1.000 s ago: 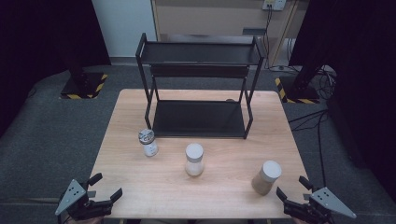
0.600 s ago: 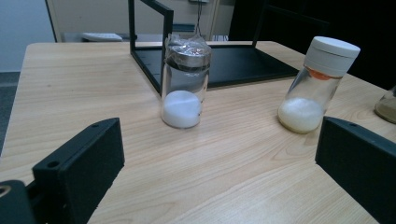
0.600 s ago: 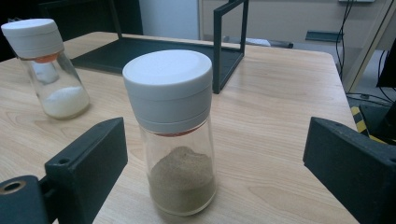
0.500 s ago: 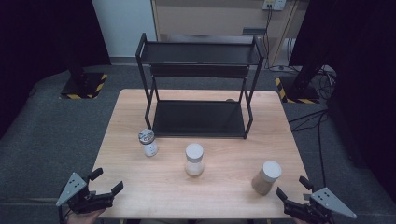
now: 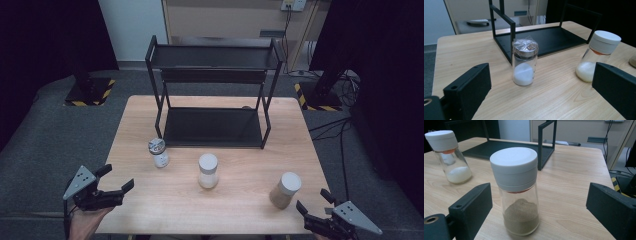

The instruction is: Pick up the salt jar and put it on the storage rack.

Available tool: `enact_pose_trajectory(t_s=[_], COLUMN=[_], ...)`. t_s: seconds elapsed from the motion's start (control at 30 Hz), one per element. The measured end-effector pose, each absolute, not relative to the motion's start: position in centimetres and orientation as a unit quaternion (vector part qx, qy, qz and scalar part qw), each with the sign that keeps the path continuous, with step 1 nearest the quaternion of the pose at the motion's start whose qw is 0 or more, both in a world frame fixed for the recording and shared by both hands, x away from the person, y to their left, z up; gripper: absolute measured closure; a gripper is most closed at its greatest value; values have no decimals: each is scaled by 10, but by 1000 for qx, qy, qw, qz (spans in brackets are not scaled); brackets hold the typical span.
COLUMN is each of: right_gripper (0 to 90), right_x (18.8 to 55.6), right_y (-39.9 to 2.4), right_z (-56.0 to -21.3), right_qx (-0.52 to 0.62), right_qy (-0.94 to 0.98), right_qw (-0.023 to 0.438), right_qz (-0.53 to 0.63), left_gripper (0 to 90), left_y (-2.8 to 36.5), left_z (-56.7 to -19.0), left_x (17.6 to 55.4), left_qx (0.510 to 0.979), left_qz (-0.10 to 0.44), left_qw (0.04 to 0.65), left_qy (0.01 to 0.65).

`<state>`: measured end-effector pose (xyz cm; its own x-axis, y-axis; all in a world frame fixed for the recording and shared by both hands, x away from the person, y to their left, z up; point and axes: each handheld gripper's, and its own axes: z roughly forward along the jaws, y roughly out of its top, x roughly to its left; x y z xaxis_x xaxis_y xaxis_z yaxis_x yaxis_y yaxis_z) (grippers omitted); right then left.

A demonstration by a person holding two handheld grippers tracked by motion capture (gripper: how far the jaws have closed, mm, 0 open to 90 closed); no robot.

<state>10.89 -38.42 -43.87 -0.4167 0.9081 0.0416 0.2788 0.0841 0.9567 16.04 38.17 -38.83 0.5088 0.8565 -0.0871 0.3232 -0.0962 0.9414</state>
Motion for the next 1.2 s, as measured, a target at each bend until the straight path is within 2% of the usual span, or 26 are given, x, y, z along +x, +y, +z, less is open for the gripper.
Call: enact_pose_trajectory(t_s=[0.63,1.2], right_gripper=[68,69], right_x=[109,109], right_y=[-385,-385], right_z=[-439,-439], right_qx=[443,441], right_qy=[670,670], right_qw=[305,304], right_qz=[512,514], left_gripper=[33,44], left_y=[356,340], left_z=[-367,-380], left_x=[221,276], left_qx=[731,745], left_qz=[246,232], left_qw=[492,464], left_qy=[404,420])
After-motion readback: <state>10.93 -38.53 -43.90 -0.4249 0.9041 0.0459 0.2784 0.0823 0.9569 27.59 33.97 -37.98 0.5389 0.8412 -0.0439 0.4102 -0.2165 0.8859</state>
